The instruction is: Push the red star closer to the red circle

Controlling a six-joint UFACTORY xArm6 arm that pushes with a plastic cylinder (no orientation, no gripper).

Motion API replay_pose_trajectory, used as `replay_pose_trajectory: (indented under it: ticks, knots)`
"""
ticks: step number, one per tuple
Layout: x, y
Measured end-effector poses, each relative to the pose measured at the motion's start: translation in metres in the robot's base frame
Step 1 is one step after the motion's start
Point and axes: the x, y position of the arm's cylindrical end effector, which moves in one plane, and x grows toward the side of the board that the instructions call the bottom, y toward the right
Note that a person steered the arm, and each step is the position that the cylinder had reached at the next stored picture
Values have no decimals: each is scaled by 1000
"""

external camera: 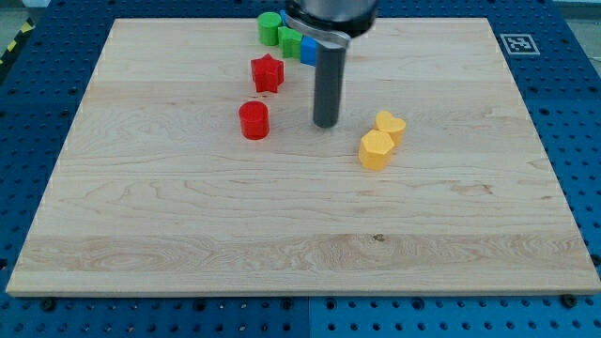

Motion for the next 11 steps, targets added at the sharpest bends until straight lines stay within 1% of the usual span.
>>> replay_pose_trajectory:
  ticks: [1, 4, 5, 6, 8, 9, 11]
  knots:
    - [-40, -5]
    - [-97, -1]
    - [-101, -14]
    - [-101, -41]
    - [-103, -63]
    - [-88, -83]
    - [-46, -86]
